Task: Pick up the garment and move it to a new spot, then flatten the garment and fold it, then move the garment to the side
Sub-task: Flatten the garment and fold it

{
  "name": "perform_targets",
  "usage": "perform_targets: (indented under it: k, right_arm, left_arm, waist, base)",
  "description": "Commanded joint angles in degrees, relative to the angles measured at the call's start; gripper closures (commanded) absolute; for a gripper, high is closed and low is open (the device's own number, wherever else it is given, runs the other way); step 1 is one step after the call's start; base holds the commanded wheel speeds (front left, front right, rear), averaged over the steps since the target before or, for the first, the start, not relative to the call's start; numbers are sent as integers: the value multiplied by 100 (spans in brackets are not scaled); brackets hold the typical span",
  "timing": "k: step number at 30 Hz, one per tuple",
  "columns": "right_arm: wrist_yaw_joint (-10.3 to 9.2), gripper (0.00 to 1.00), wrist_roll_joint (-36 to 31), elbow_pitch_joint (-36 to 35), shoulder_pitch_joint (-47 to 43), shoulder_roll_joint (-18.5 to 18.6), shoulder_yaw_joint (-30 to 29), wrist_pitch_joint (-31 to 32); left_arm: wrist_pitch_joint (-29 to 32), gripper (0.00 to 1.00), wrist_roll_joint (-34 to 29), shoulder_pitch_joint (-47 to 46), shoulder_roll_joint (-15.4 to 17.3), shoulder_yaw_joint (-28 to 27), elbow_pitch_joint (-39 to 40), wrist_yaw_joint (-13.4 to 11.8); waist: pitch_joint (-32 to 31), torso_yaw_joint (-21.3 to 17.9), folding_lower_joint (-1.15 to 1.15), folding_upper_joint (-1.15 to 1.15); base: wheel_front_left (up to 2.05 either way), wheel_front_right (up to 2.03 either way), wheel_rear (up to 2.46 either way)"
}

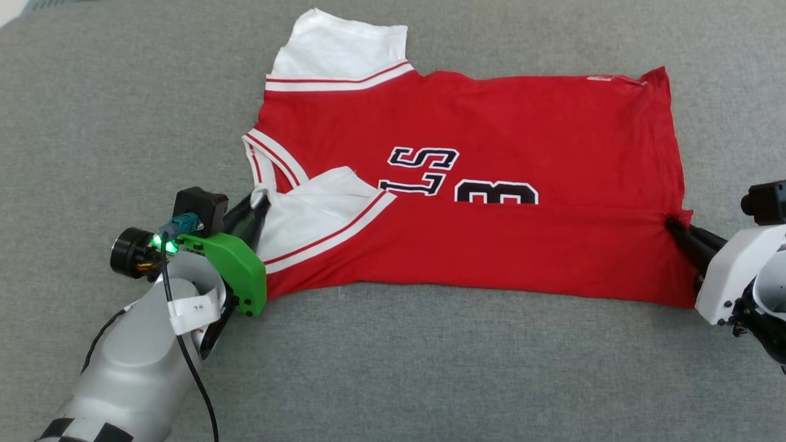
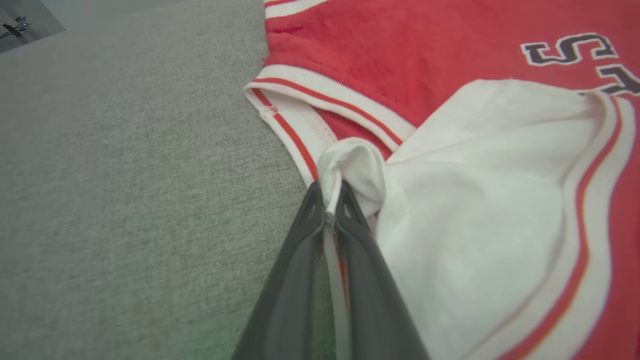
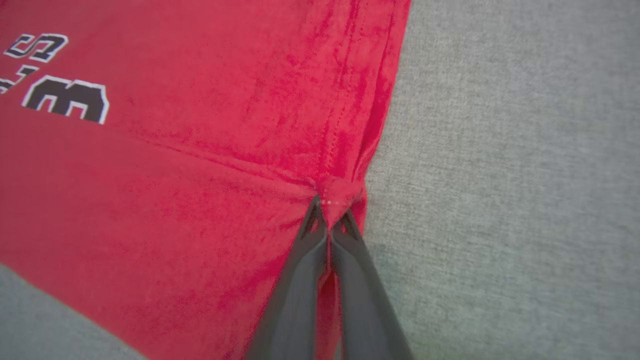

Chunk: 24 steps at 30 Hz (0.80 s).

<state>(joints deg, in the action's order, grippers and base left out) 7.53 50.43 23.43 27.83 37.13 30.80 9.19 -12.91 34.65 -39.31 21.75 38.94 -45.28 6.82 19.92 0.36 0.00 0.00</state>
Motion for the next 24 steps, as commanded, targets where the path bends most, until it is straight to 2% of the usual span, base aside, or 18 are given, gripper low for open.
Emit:
perform_targets:
  k: [1, 5, 8, 11, 18, 20, 24]
  right_arm:
    - [-4, 0, 82, -40, -103, 33, 37, -183]
    - [-4, 0, 162, -184, -227, 137, -63, -377]
    - [-4, 0, 187, -237, -315, 218, -145, -431]
    - [-4, 0, 190, -249, -354, 259, -235, -435]
    - [-4, 0, 153, -333, -389, 247, -333, -276]
    - [-4, 0, 138, -364, -386, 233, -348, -213]
    - [-4, 0, 125, -421, -391, 193, -368, -75]
  left_arm:
    - [-37, 0, 52, -98, 84, 8, -39, 27]
    - [-16, 0, 183, -350, 220, -59, 234, 47]
    - [255, 0, 238, -581, 328, -20, 539, 55]
    - [782, 0, 540, -729, 376, -30, 841, 61]
    - [3555, 0, 1755, -914, 653, 529, 1396, 65]
    - [4188, 0, 2017, -917, 760, 674, 1487, 66]
    - [4978, 0, 2249, -840, 940, 939, 1580, 66]
  waist:
    - [-309, 138, 0, 0]
    - [-534, 271, 0, 0]
    - [-648, 348, 0, 0]
    - [-726, 394, 0, 0]
    - [-782, 404, 0, 0]
    - [-771, 372, 0, 0]
    - [-708, 283, 0, 0]
  base:
    - [0, 0, 0]
    - [0, 0, 0]
    - [0, 0, 0]
    - [0, 0, 0]
    - [0, 0, 0]
    - [0, 0, 0]
    - [0, 0, 0]
